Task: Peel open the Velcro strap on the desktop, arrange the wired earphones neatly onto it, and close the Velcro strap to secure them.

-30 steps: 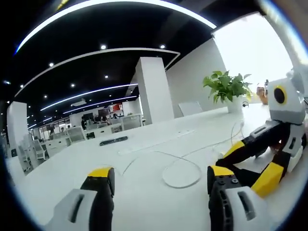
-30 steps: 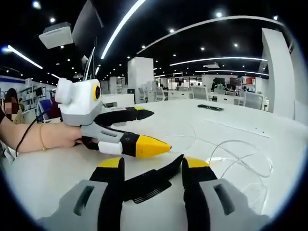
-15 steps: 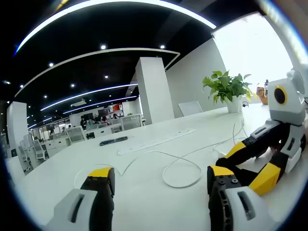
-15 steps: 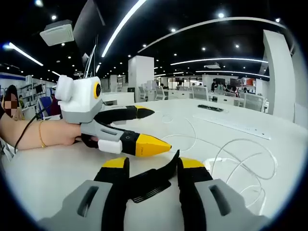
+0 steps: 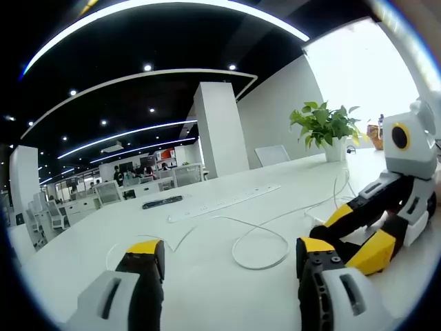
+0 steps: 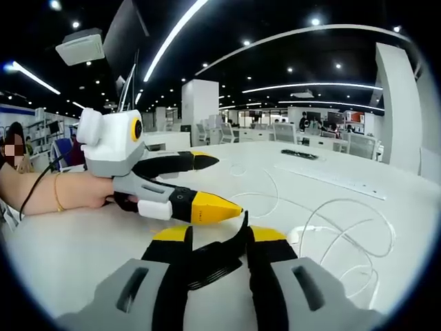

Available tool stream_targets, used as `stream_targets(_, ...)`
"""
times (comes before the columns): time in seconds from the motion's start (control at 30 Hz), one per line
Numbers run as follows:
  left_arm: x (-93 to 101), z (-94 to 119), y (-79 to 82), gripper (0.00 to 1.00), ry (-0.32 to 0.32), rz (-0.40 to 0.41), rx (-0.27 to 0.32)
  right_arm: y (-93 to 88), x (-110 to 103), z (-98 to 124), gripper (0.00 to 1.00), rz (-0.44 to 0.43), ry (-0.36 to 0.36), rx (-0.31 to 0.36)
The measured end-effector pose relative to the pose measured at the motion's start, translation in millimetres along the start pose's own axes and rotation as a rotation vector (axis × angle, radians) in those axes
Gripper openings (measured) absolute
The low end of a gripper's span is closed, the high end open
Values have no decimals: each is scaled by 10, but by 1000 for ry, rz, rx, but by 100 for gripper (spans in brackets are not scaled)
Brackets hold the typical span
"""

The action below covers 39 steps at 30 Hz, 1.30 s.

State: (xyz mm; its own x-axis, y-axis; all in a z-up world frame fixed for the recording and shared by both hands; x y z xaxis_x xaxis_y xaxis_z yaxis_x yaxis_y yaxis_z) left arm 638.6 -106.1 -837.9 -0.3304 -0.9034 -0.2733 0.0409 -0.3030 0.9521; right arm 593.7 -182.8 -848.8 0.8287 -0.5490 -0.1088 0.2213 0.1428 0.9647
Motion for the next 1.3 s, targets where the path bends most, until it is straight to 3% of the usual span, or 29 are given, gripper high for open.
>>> stream_targets(1.3,0,-15,4,79,-3,0,4,8,72,0,17,-6,-30,-5)
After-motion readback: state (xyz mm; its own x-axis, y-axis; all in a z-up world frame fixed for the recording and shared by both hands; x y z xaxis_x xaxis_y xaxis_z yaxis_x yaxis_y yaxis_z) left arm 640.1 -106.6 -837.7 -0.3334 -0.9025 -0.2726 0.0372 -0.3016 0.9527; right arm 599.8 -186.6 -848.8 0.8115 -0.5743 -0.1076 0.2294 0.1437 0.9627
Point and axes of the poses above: the point that each gripper's makers call its tool centre point, and the gripper's own axes: z roughly backward along the fingers, x roughly to its right, y roughly out of its top, the point moved 1 cm from there along z, roughly backward along the fingers, and after that the axes turned 9 degrees about -z, right-handed, at the moved point
